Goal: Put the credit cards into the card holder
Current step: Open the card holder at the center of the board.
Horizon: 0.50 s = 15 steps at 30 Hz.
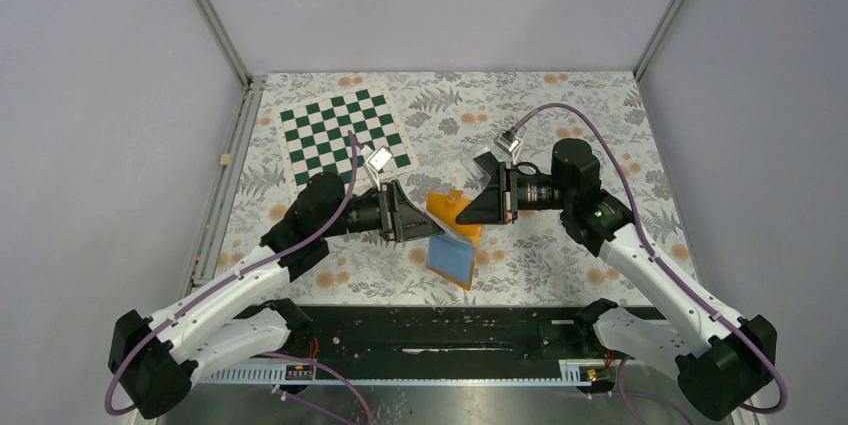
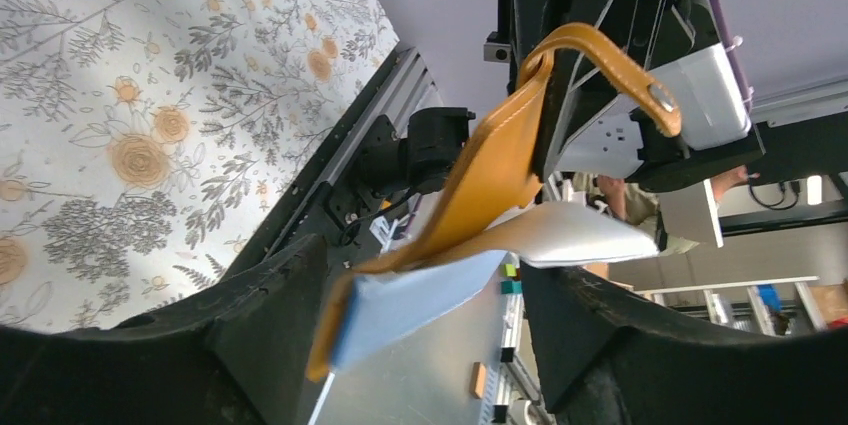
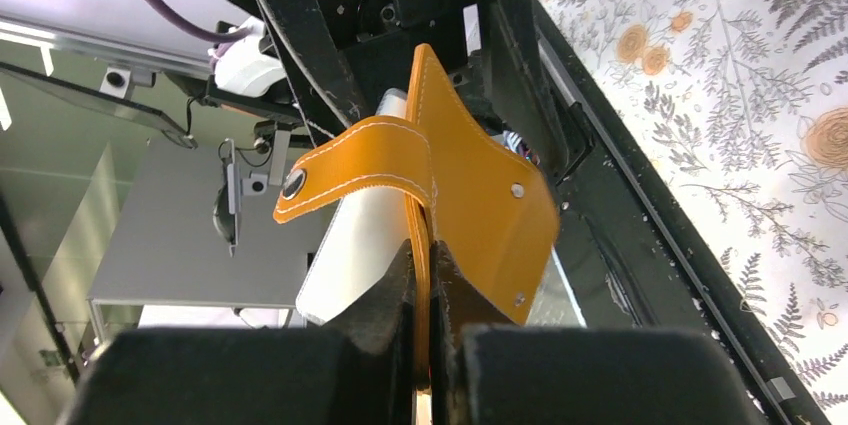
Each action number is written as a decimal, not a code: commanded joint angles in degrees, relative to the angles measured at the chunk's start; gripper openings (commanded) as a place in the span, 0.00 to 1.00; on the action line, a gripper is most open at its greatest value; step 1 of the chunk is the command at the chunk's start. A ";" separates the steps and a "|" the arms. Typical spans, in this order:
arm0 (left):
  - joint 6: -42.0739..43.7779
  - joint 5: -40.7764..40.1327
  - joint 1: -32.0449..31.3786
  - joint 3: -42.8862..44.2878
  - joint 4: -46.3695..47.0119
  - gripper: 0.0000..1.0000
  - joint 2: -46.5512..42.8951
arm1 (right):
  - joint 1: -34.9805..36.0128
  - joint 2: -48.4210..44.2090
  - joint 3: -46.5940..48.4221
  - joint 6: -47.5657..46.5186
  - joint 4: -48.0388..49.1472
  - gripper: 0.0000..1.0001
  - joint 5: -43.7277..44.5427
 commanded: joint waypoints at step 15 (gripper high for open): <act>-7.03 10.69 1.45 -1.84 25.00 0.67 0.96 | -0.32 1.35 -0.39 11.71 15.63 0.00 -9.68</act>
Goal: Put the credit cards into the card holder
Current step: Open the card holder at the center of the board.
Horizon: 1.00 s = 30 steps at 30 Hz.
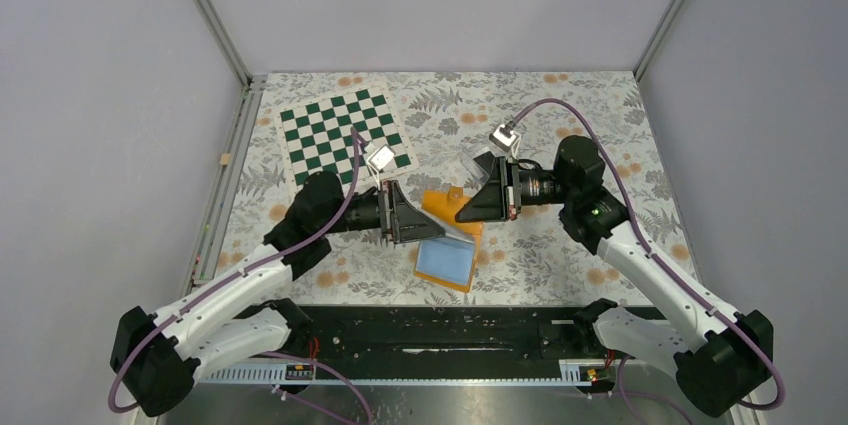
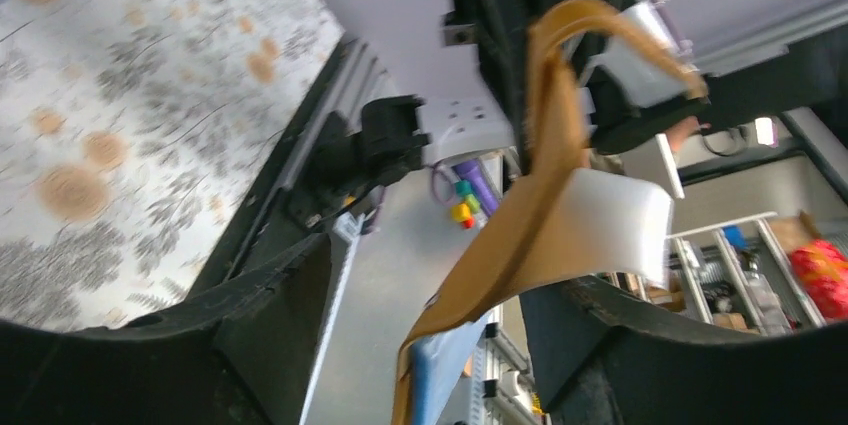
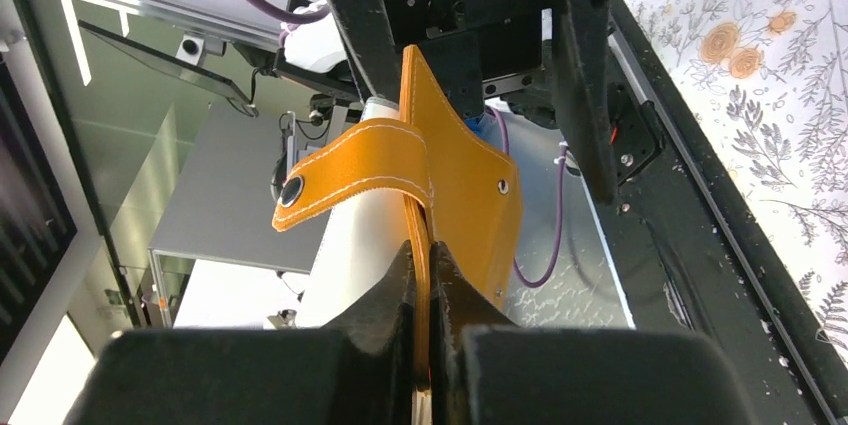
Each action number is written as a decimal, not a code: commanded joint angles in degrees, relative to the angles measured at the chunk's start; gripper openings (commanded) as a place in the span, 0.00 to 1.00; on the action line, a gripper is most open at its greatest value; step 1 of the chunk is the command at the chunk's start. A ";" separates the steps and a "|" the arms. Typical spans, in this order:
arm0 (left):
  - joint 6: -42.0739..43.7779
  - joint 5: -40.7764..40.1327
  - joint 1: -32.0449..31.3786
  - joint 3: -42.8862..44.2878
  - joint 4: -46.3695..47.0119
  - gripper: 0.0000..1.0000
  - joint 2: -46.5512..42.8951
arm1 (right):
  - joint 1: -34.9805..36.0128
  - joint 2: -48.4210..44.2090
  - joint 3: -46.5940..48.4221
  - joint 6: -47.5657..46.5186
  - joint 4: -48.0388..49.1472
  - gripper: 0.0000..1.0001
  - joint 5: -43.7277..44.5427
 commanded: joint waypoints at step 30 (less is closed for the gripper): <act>12.83 2.94 0.16 15.42 -24.54 0.00 3.52 | -0.74 -4.67 15.27 -36.26 -42.54 0.99 16.21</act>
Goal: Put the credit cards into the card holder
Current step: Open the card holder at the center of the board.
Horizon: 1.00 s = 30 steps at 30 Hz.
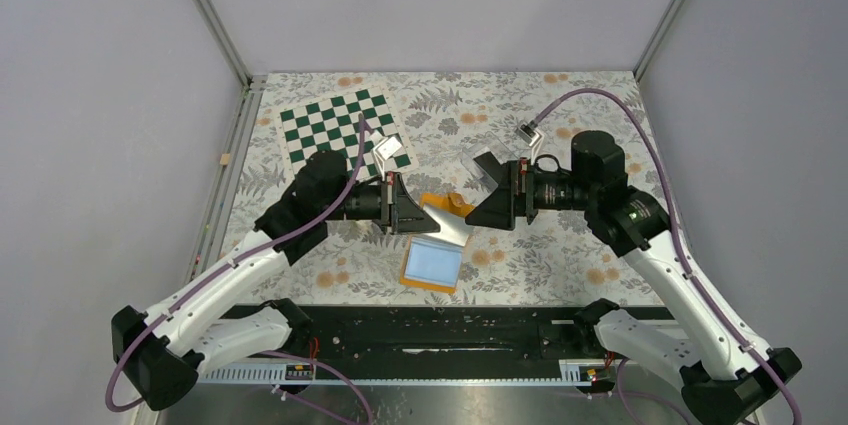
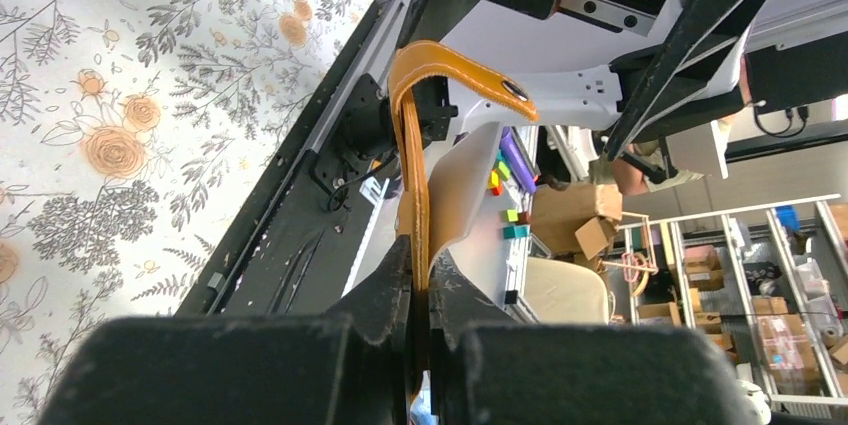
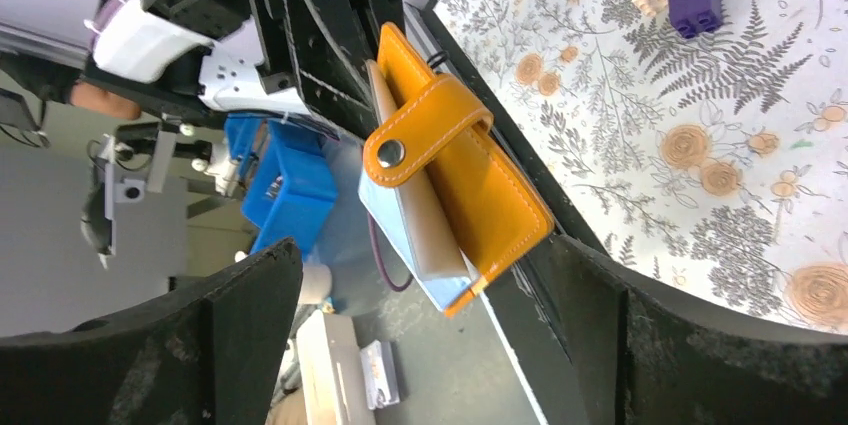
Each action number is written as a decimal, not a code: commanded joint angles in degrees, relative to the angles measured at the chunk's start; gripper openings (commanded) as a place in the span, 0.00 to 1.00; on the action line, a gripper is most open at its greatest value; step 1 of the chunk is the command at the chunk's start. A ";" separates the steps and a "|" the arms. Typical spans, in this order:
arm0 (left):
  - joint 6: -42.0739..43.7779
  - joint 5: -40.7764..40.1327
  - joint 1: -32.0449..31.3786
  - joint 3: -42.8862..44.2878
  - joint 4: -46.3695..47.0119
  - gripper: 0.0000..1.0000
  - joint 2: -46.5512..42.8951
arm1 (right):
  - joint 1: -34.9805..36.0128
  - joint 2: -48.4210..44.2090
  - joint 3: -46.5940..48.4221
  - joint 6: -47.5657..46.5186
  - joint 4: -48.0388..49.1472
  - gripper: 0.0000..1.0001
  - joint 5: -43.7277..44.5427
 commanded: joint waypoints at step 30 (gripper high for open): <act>6.13 10.57 -2.79 10.26 -9.95 0.00 2.52 | 11.94 13.96 10.95 -15.56 -12.13 0.46 -4.34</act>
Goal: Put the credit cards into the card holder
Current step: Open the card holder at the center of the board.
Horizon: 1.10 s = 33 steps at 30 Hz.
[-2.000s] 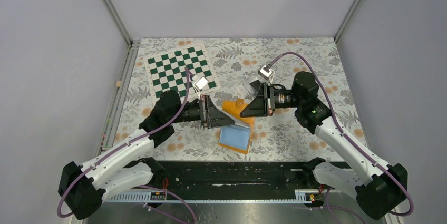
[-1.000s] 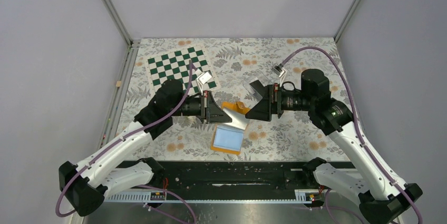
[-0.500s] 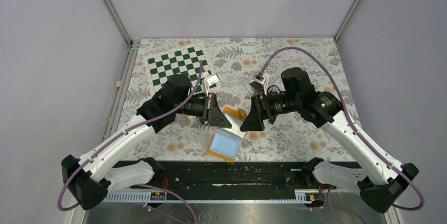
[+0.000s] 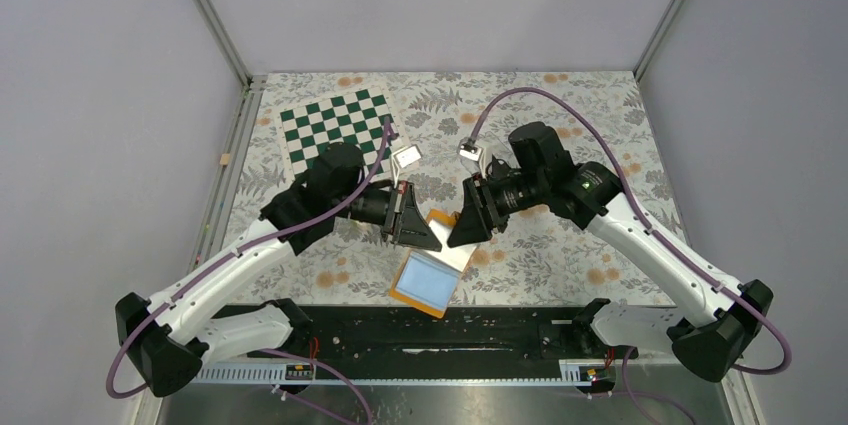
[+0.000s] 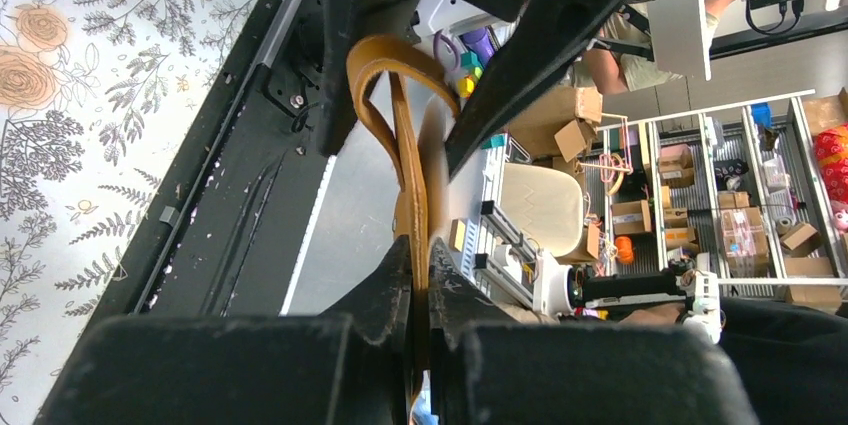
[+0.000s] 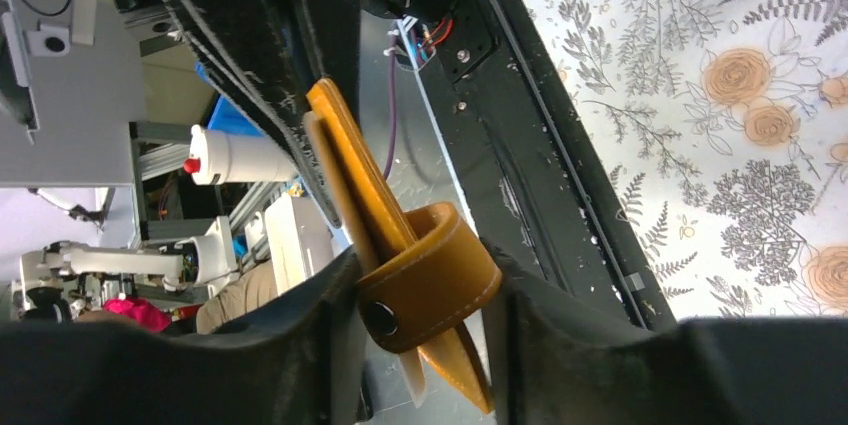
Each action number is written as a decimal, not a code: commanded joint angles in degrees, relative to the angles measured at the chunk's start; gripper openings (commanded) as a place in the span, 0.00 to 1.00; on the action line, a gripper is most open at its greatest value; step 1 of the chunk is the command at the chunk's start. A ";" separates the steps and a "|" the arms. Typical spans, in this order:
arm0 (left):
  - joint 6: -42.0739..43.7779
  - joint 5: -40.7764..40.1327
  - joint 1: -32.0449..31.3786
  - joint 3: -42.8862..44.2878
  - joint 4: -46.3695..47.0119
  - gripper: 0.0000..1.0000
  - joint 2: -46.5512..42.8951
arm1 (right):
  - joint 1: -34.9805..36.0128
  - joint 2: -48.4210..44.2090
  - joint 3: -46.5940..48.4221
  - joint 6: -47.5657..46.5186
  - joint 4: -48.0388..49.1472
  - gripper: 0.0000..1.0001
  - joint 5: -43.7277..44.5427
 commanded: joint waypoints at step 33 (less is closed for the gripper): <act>3.76 -29.28 3.62 -6.21 -5.25 0.99 -13.18 | -12.44 -13.13 -19.38 36.28 29.12 0.00 -3.84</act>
